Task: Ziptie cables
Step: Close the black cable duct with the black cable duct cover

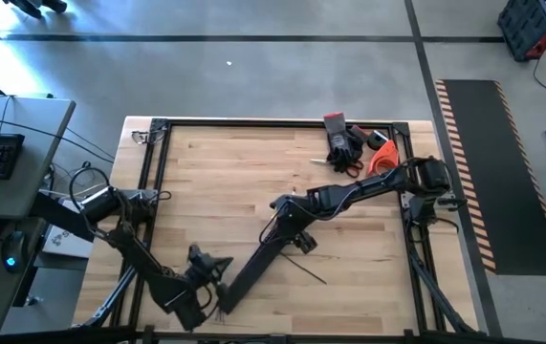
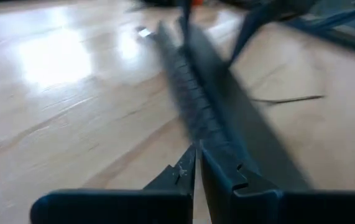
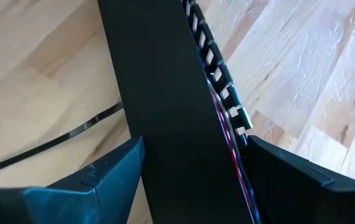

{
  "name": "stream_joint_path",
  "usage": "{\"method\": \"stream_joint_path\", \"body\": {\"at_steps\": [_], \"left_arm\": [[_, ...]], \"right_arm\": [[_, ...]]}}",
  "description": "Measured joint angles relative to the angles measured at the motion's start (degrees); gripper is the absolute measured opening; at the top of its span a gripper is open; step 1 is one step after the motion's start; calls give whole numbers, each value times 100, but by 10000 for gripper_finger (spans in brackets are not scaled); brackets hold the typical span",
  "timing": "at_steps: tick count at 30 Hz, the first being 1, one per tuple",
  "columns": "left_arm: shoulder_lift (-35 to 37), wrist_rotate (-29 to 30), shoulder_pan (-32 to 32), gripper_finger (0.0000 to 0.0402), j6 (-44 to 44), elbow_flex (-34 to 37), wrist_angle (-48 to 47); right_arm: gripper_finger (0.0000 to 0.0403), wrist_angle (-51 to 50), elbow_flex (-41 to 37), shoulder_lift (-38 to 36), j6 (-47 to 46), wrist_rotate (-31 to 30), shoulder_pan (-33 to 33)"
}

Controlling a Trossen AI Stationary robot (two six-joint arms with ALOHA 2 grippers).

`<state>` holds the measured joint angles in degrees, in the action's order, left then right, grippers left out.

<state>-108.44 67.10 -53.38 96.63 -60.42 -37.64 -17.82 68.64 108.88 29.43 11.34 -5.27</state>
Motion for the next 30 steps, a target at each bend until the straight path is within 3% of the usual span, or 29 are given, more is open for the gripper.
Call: {"method": "stream_joint_path", "body": {"at_steps": [5, 14, 21, 30], "left_arm": [[0, -507, 227, 0, 364, 171, -220], [0, -662, 281, 0, 159, 463, 360], [0, -819, 366, 0, -323, 466, 613], [0, -1129, 566, 0, -1158, 500, 1223]], "right_arm": [[271, -121, -9, -96, 255, -175, -58], [271, -923, 569, -142, 470, -232, -47], [273, -1237, 636, -149, 1059, -54, -49], [318, -1496, 638, 199, 1176, -227, -34]]}}
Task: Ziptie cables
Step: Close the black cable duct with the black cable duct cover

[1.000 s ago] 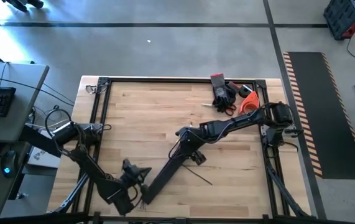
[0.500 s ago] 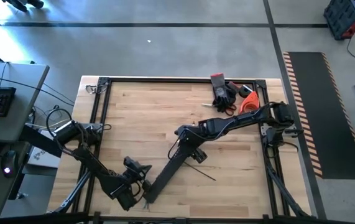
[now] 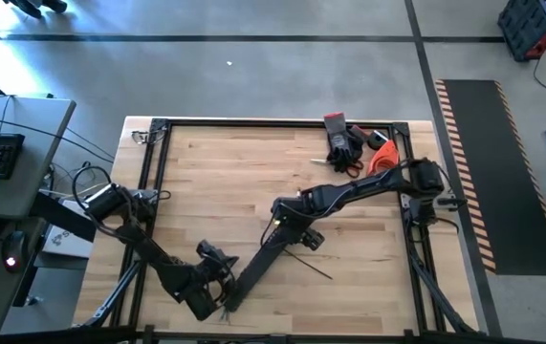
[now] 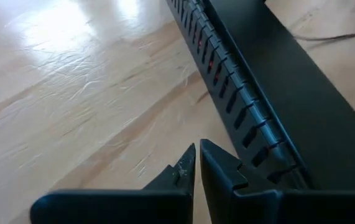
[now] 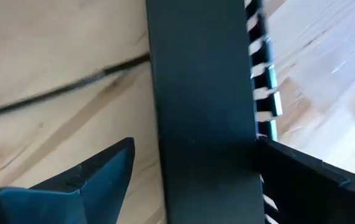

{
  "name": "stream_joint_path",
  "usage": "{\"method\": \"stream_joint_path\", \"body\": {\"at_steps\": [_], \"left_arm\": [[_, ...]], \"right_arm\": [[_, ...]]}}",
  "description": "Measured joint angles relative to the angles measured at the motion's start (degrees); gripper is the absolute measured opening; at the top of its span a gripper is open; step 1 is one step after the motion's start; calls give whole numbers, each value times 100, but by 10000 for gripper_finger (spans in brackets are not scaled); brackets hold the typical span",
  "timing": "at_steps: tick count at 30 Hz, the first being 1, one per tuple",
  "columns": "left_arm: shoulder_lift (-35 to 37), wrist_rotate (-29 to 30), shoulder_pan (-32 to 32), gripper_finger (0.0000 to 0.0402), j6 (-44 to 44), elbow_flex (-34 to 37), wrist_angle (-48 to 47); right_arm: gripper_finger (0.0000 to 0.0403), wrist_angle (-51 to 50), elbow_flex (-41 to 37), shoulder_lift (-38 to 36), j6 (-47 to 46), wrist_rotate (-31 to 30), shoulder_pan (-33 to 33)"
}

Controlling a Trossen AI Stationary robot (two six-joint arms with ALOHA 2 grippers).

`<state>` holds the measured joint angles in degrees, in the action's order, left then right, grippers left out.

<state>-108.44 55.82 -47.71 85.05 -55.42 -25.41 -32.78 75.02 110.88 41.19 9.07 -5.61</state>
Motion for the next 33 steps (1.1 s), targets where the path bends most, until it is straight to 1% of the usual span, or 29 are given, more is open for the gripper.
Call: {"method": "stream_joint_path", "body": {"at_steps": [2, 8, 12, 16, 19, 22, 26, 28, 30, 33], "left_arm": [[0, -55, 50, 0, -213, 88, 217], [0, -321, 220, 0, -967, 404, 1230], [0, -353, 328, 0, -1480, 568, 1778], [9, -692, 467, 0, -1840, 737, 2329], [12, -863, 537, 0, -2161, 801, 2617], [13, -954, 585, 0, -2563, 805, 2848], [13, -1097, 639, 0, -3047, 809, 3165], [10, -1224, 668, 0, -3365, 813, 3333], [-1, -1351, 705, 0, -3649, 818, 3474], [-2, -1442, 771, 0, -3989, 820, 3623]], "right_arm": [[319, -28, 0, 101, -7, -10, 0], [303, -1, -2, 218, -18, -464, -7], [269, -6, -2, 212, -18, -607, -33], [226, -219, 103, 207, 120, -880, -86], [204, -478, 260, 207, 235, -1030, -144], [203, -710, 484, 207, 290, -1044, -190], [227, -818, 595, 205, 519, -1045, -208], [233, -774, 625, 200, 690, -1126, -227], [231, -715, 635, 194, 835, -1211, -250], [217, -602, 634, 194, 884, -1205, -293]]}}
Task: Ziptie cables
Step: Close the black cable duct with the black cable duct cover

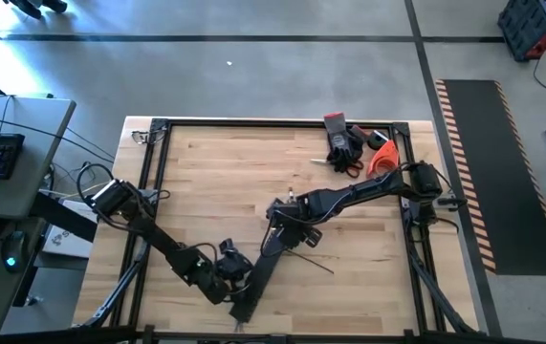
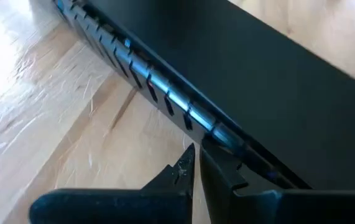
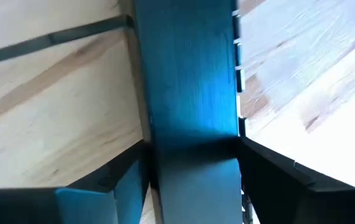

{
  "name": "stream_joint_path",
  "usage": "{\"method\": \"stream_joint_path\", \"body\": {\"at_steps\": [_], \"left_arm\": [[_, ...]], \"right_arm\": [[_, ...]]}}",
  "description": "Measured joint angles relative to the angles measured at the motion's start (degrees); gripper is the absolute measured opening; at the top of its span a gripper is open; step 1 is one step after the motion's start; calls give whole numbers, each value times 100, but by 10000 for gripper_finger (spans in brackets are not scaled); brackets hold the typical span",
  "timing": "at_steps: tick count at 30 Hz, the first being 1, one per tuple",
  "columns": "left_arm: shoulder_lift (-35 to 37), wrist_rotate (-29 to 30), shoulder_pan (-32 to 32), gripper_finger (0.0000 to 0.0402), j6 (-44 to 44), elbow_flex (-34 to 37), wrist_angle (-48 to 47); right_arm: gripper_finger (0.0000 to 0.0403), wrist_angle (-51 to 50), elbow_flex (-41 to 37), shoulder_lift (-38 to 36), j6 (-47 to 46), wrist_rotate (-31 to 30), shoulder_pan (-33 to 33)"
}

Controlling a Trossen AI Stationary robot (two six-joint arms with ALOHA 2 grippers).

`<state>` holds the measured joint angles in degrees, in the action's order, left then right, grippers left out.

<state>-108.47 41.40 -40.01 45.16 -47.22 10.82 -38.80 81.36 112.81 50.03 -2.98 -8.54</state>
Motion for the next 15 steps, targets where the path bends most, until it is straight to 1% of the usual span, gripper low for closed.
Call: {"method": "stream_joint_path", "body": {"at_steps": [4, 9, 12, 15], "left_arm": [[-2, -152, 107, 0, -291, 2, 83], [-2, -228, 179, 0, -323, 2, 87], [-2, -220, 179, 0, -344, 2, 106], [-2, -219, 179, 0, -343, 2, 109]], "right_arm": [[194, 52, 0, -4, 32, 45, -19], [187, 27, 0, -4, -498, 126, 41], [199, -31, 0, -4, -593, 313, 108], [229, -35, 0, -3, -638, 317, 116]]}}
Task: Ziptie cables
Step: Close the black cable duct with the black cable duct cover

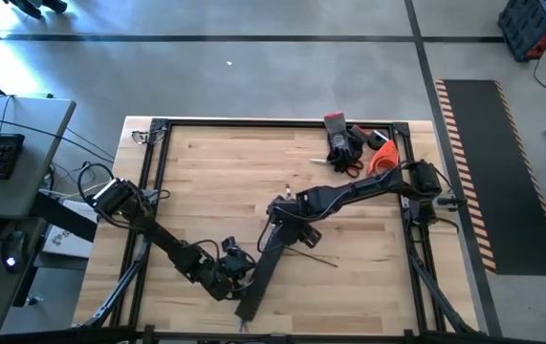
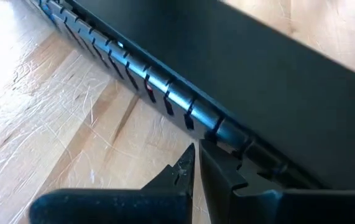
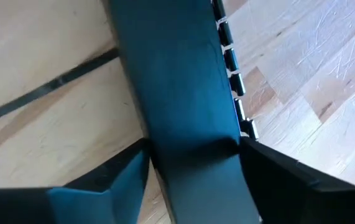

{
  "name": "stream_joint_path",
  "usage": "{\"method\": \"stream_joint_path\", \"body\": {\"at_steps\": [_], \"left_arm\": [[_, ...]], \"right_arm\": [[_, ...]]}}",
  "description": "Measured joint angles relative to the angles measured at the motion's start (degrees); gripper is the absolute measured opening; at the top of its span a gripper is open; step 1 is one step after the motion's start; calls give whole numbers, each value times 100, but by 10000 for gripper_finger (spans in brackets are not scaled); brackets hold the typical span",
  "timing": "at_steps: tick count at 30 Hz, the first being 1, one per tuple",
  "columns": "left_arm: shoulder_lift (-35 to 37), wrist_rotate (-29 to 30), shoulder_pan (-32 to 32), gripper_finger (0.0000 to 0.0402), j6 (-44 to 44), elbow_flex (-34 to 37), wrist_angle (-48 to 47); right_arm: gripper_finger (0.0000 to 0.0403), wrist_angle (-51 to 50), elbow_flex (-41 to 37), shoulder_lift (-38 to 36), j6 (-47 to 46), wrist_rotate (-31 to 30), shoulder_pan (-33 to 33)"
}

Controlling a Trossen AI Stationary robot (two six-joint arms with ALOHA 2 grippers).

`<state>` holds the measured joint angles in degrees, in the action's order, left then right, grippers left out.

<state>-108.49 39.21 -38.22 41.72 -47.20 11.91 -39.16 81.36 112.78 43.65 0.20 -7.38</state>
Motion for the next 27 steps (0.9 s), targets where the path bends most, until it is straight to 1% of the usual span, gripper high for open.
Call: {"method": "stream_joint_path", "body": {"at_steps": [4, 7, 17, 23, 27], "left_arm": [[0, -1, -3, 0, 1, 0, 3], [0, -1, -4, 0, 1, 0, 5], [0, 0, -4, 0, -150, -6, 165], [0, -8, 0, 0, -246, -7, 217], [0, -7, 0, 0, -248, -7, 216]], "right_arm": [[278, -57, 0, 0, 142, -152, 0], [297, -175, 0, 0, 274, -83, 29], [288, -40, -2, 82, 380, 76, 290], [287, 49, -2, 87, 440, -30, 289], [287, 150, -4, 91, 496, -345, 289]]}}
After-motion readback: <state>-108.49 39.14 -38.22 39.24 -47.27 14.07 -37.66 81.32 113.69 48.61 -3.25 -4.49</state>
